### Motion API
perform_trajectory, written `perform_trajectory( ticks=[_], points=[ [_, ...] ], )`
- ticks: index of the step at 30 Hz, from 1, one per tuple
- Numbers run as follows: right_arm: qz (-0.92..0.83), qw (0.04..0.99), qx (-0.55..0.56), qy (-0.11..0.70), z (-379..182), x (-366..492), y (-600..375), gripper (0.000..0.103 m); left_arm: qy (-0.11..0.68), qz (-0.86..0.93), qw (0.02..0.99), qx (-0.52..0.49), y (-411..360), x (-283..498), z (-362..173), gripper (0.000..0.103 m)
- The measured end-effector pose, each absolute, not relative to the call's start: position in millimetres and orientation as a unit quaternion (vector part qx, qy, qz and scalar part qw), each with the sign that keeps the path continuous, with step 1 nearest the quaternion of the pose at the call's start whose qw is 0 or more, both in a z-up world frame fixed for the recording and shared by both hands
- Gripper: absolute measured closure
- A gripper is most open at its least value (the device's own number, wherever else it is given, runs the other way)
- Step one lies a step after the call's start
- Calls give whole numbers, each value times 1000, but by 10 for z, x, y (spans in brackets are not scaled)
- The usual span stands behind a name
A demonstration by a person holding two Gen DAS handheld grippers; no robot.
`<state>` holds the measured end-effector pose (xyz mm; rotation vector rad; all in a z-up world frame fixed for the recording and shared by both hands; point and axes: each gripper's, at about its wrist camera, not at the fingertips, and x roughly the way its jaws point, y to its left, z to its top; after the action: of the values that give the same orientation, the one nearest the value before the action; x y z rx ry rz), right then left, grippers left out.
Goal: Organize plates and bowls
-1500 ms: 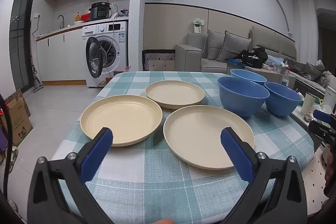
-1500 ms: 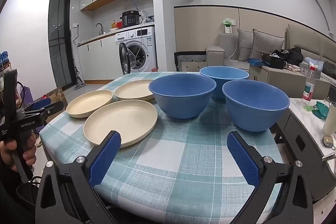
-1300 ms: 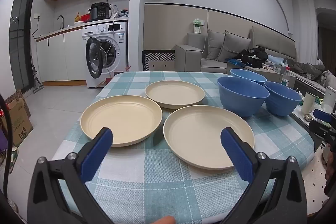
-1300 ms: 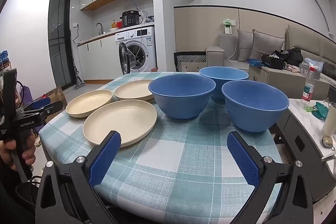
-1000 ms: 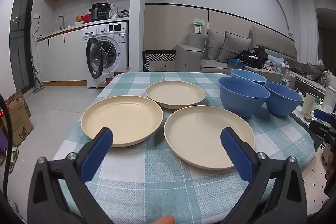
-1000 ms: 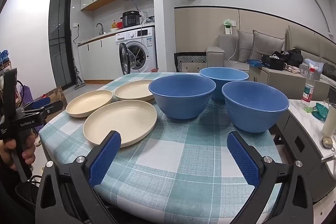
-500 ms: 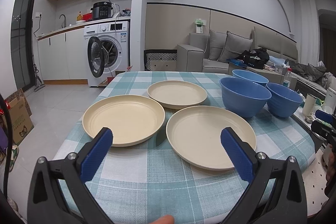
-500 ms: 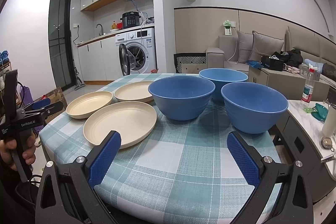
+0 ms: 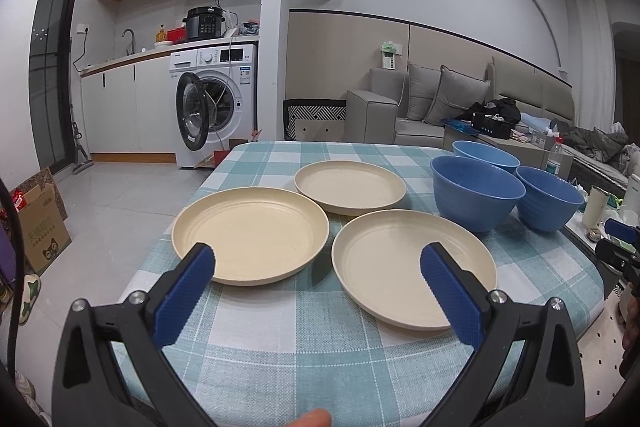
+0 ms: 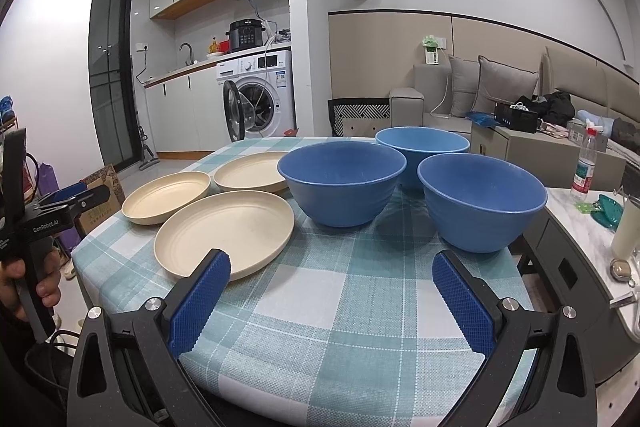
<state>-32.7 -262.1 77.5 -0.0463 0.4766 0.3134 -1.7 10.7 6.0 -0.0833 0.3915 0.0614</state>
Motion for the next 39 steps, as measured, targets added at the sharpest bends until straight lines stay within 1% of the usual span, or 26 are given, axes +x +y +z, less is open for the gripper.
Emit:
perform_trajectory(
  ticks=[39],
  points=[
    [149,958,-23,243,734,-317,-2617,0,196,27,980,-31,104,-18,26,0]
  ],
)
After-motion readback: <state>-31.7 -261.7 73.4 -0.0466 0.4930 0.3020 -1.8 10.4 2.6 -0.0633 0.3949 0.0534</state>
